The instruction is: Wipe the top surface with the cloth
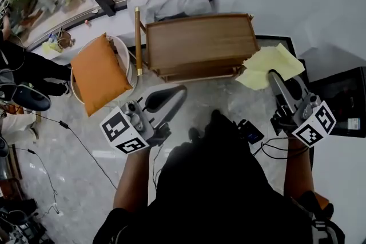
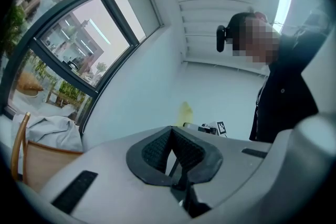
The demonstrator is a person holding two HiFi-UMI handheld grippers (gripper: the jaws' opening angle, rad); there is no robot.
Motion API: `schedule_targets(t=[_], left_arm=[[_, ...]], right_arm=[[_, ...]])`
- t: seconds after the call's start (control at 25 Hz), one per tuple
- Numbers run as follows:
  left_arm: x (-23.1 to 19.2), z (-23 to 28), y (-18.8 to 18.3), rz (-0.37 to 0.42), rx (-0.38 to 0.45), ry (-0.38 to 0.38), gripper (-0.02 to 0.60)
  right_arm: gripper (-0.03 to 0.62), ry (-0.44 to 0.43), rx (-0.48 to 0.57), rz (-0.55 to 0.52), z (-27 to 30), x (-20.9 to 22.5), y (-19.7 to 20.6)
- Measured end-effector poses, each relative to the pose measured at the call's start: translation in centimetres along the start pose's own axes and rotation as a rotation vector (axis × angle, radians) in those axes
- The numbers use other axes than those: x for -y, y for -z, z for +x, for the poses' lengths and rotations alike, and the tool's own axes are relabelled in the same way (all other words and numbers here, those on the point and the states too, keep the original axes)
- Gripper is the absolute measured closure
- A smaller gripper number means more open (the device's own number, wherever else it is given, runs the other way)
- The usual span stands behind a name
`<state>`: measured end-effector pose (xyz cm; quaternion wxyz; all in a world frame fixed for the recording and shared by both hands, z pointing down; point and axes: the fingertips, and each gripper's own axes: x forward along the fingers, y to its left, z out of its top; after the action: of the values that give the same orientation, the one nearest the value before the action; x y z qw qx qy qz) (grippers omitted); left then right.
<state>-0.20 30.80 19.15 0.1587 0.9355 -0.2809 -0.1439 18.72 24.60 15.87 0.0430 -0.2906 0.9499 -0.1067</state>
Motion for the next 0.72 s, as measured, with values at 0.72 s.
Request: schedule_targets(t=[0.72], left_arm=[[2.9, 3.5, 2.5, 0.011, -0.07, -0.099, 0.572]], right_arm=[[0.562, -0.234, -0.104, -0.135, -3.1, -1.6, 0.4]])
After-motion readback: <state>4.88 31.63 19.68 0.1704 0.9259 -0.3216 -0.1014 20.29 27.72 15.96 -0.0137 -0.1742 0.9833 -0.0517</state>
